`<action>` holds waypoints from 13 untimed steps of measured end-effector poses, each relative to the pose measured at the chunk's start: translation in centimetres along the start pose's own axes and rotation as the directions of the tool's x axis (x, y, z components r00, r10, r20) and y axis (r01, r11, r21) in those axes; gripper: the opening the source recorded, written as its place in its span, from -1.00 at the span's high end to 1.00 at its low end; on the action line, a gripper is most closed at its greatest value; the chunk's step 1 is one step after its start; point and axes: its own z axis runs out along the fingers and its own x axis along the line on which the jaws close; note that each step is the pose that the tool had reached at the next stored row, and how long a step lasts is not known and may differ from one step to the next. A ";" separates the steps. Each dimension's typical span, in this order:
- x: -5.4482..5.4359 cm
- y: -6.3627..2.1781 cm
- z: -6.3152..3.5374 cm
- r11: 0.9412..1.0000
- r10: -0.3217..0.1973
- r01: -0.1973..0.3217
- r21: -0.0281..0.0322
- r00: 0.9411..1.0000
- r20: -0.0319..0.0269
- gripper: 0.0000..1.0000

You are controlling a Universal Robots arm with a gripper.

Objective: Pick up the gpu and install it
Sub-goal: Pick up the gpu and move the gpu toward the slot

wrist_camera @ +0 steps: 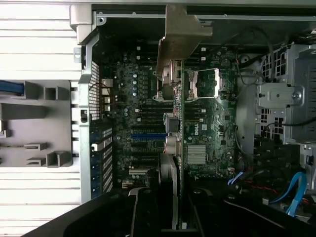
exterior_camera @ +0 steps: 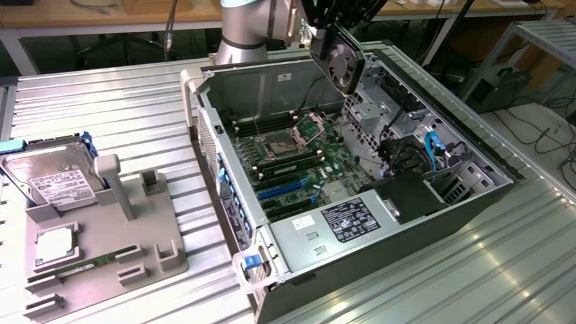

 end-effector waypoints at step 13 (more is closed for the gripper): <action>-3.5 0.42 0.09 1.000 0.000 0.000 0.000 1.000 0.000 0.45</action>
